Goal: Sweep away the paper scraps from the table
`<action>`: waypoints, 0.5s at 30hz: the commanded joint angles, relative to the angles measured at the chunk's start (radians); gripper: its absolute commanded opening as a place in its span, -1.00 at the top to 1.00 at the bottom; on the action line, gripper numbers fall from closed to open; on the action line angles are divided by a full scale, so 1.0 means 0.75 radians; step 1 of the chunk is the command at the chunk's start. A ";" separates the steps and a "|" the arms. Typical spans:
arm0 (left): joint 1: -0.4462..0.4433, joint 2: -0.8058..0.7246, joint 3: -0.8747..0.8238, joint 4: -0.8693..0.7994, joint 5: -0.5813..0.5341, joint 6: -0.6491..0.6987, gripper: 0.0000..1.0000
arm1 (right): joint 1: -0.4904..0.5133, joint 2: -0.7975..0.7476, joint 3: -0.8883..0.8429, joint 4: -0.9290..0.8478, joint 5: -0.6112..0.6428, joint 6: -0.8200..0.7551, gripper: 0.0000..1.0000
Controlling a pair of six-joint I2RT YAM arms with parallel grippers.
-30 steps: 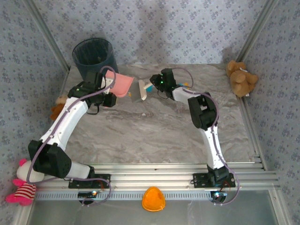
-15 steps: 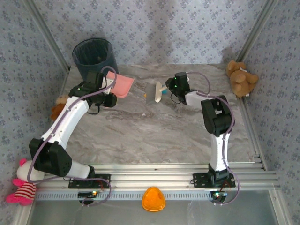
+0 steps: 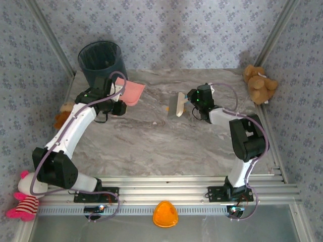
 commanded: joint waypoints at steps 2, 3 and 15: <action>0.003 -0.001 0.027 -0.018 0.029 0.009 1.00 | -0.040 -0.056 0.015 0.187 -0.268 -0.094 1.00; 0.004 -0.001 0.027 -0.015 0.030 0.009 1.00 | -0.041 -0.074 0.022 0.180 -0.287 -0.119 1.00; 0.002 0.003 0.026 -0.021 0.017 0.018 1.00 | -0.198 -0.235 0.070 -0.054 -0.238 -0.371 1.00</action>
